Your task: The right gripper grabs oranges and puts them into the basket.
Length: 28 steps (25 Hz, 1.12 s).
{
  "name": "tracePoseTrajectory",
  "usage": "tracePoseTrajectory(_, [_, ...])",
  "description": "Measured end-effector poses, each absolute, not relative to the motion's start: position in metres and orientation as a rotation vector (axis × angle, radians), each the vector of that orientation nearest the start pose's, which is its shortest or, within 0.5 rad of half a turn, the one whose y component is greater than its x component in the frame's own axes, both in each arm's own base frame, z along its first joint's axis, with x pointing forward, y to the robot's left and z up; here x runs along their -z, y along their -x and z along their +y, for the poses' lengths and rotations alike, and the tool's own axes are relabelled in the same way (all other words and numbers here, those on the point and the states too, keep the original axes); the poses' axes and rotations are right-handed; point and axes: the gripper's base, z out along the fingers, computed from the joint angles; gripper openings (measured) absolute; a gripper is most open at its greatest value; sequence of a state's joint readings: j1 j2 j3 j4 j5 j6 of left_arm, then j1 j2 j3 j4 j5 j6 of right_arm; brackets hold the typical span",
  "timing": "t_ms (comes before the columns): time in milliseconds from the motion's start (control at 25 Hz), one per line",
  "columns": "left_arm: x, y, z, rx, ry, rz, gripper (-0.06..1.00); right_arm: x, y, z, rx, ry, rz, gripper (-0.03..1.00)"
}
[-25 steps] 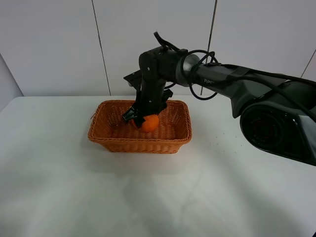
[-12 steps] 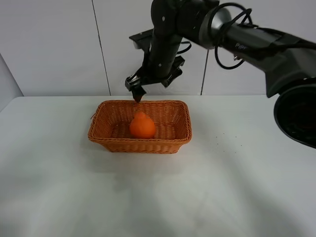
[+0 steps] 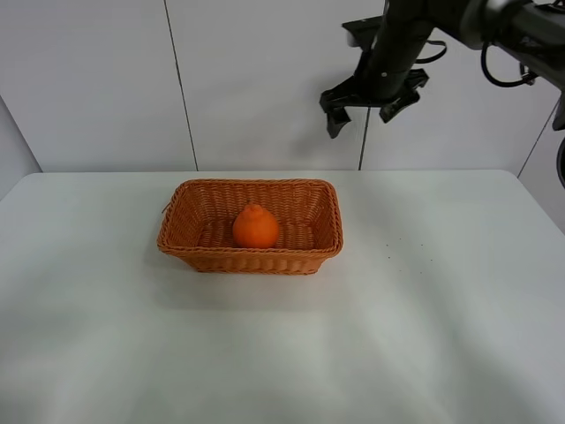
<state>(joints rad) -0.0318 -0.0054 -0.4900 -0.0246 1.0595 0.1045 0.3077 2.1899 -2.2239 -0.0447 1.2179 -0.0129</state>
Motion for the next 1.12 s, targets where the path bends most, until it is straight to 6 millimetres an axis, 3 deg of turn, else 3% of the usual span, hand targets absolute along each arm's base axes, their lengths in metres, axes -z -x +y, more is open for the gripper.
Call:
tracePoseTrajectory(200, [-0.275,0.005,-0.002,-0.016,-0.14,2.043,0.88,-0.302,-0.478,0.07,-0.007,0.223,2.657,0.69])
tracePoseTrajectory(400, [-0.275,0.005,-0.002,-0.016,-0.14,2.043,0.88,-0.303,-0.48,0.029,-0.004,0.101,2.667,0.69])
tracePoseTrajectory(600, [-0.275,0.005,-0.002,-0.016,-0.14,2.043,0.88,-0.309,-0.471,0.021,-0.01,0.078,2.677,0.69])
tracePoseTrajectory(800, [-0.275,0.005,-0.002,-0.016,-0.14,2.043,0.88,-0.319,-0.448,0.022,-0.029,0.076,2.7,0.69])
tracePoseTrajectory(960, [-0.275,0.005,-0.002,-0.016,-0.14,2.043,0.88,-0.331,-0.41,0.02,-0.028,0.077,2.732,0.69])
tracePoseTrajectory(1120, [-0.275,0.005,-0.002,-0.016,-0.14,2.043,0.88,-0.338,-0.356,0.018,-0.038,0.076,2.778,0.69])
